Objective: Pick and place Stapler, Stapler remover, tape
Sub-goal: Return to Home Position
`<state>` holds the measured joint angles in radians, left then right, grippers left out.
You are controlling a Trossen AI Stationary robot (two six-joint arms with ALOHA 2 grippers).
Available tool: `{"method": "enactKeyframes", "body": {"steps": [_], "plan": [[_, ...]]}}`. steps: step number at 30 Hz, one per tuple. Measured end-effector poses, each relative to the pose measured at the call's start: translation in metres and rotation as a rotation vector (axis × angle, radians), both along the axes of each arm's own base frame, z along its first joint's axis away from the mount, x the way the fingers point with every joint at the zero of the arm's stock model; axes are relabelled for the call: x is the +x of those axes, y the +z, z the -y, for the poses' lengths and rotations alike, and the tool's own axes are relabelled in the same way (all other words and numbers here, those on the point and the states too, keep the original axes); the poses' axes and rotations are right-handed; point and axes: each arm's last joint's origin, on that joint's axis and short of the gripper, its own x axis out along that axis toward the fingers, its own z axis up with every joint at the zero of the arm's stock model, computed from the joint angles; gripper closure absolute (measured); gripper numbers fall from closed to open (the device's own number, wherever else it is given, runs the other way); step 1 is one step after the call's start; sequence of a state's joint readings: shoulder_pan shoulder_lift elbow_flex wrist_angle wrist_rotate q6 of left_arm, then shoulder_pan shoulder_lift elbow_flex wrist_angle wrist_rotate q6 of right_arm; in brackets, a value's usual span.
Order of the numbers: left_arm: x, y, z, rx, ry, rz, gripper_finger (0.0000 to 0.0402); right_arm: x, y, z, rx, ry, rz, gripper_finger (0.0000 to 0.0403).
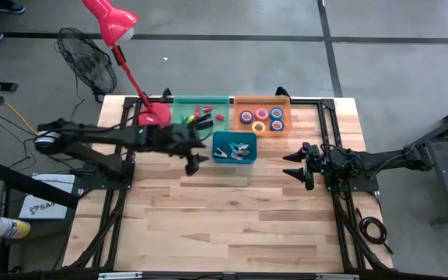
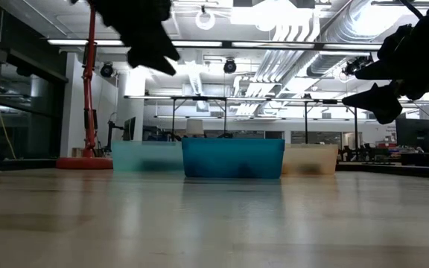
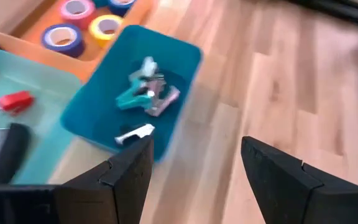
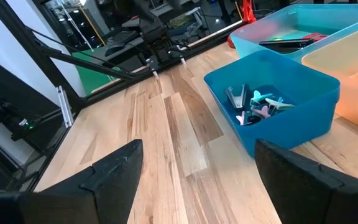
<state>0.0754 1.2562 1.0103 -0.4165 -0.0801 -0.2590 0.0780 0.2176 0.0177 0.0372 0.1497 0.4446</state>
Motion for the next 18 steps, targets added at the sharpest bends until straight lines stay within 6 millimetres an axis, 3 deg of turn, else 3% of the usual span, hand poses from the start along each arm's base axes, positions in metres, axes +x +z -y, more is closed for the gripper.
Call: {"method": "enactKeyframes", "body": {"steps": [10, 18], "plan": [[-0.069, -0.061, 0.017, -0.007, -0.077, 0.303, 0.0163, 0.000, 0.000, 0.000, 0.000, 0.000, 0.003, 0.0104], [-0.116, -0.087, 0.019, -0.015, -0.117, 0.470, 0.0163, 0.000, 0.000, 0.000, 0.000, 0.000, 0.004, 0.0104]]}}
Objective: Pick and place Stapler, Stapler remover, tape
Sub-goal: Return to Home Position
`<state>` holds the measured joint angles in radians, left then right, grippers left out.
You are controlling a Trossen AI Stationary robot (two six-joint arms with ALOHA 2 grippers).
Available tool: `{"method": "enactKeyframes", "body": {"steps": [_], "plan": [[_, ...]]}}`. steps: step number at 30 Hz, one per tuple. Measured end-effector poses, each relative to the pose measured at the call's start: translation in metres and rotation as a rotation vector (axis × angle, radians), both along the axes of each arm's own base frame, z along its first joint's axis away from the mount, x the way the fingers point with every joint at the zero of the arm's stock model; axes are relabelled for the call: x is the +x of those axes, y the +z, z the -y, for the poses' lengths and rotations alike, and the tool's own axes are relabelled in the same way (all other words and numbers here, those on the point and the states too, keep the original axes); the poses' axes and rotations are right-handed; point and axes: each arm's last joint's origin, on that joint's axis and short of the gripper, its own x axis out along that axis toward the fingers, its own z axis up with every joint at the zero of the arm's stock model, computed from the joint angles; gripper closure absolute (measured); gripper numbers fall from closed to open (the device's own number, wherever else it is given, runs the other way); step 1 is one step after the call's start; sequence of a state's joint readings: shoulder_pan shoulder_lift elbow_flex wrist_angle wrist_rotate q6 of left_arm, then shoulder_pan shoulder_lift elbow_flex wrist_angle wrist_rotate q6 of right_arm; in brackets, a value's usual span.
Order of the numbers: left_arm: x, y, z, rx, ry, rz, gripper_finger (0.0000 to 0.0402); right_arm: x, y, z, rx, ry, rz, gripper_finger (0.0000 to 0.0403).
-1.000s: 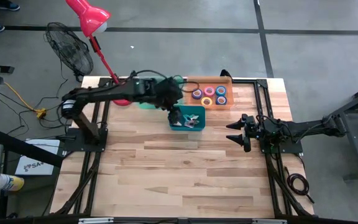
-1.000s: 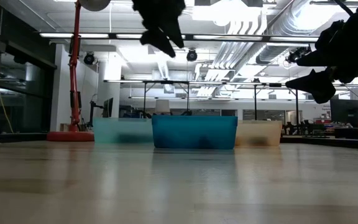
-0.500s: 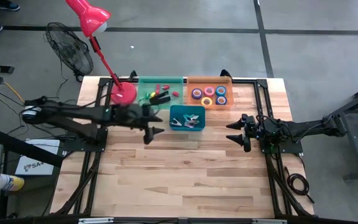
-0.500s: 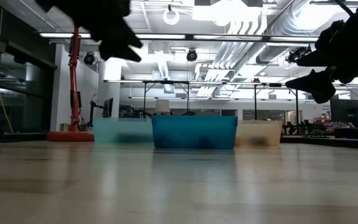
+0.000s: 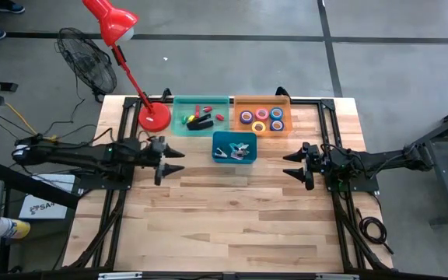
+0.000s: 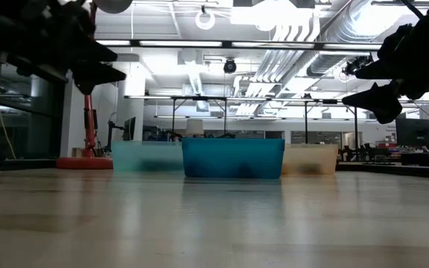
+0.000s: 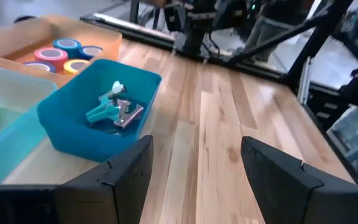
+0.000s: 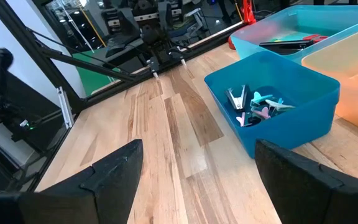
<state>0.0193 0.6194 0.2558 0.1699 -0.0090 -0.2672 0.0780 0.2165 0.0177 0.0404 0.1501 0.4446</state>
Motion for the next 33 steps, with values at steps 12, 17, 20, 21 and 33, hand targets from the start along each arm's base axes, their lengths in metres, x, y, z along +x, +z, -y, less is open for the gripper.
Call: {"method": "enactKeyframes", "body": {"steps": [12, 17, 20, 21, 33], "plan": [[-0.037, -0.028, 0.001, 0.003, 0.001, 0.161, 0.0163, 0.000, 0.000, 0.000, 0.000, 0.000, 0.000, 0.0104], [-0.043, -0.034, 0.001, 0.004, 0.001, 0.202, 0.0163, 0.000, 0.000, 0.000, 0.000, 0.000, 0.001, 0.0104], [-0.044, -0.034, 0.001, 0.004, 0.001, 0.216, 0.0163, 0.000, 0.000, 0.000, 0.000, 0.000, 0.001, 0.0104], [-0.045, -0.035, 0.001, 0.004, 0.001, 0.216, 0.0163, 0.000, 0.000, 0.000, 0.000, 0.000, 0.001, 0.0104], [-0.046, -0.047, 0.001, 0.002, 0.001, 0.096, 0.0163, 0.000, 0.000, 0.000, 0.000, 0.000, 0.001, 0.0104]]}}
